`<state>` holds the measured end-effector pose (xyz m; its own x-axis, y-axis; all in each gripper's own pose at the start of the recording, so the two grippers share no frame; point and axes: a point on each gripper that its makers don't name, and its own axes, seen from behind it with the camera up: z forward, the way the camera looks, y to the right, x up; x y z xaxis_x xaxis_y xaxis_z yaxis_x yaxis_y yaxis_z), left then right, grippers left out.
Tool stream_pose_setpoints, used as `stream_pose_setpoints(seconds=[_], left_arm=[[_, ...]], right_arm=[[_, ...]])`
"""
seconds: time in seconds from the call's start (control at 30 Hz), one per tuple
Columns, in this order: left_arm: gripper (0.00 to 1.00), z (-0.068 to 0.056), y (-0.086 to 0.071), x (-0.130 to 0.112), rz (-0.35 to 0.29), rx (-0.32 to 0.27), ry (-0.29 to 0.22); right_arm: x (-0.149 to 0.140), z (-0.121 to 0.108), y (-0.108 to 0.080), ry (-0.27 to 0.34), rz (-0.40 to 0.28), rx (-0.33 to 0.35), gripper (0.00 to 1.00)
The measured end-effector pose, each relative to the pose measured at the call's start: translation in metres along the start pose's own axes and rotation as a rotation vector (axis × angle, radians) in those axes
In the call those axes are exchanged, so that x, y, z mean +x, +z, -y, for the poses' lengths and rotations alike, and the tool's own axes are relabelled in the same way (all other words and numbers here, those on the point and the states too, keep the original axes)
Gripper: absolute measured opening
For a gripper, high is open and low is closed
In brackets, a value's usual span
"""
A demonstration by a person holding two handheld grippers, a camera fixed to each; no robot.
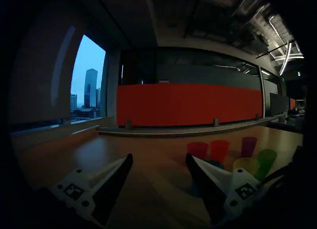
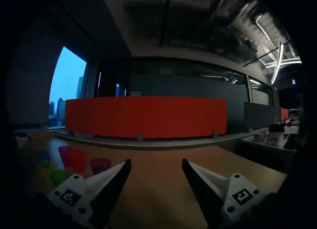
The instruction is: Pour water
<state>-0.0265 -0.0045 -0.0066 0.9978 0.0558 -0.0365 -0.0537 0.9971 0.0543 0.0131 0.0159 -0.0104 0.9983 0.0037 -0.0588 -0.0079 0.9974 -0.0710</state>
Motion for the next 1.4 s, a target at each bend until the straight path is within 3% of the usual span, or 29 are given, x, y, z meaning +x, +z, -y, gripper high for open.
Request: stream_pose_setpoints(seconds=[0.37, 0.77, 1.4], left_arm=[[1.0, 0.0, 0.0, 0.0, 0.0, 0.0, 0.0], [1.0, -0.001, 0.0, 0.0, 0.0, 0.0, 0.0], [1.0, 0.0, 0.0, 0.0, 0.0, 0.0, 0.0]], right_arm=[[-0.007, 0.002, 0.007, 0.033, 0.013, 0.009, 1.0], [-0.021, 0.003, 0.009, 0.021, 0.038, 0.011, 0.99], [-0.021, 0.002, 0.007, 0.0, 0.04, 0.007, 1.0]])
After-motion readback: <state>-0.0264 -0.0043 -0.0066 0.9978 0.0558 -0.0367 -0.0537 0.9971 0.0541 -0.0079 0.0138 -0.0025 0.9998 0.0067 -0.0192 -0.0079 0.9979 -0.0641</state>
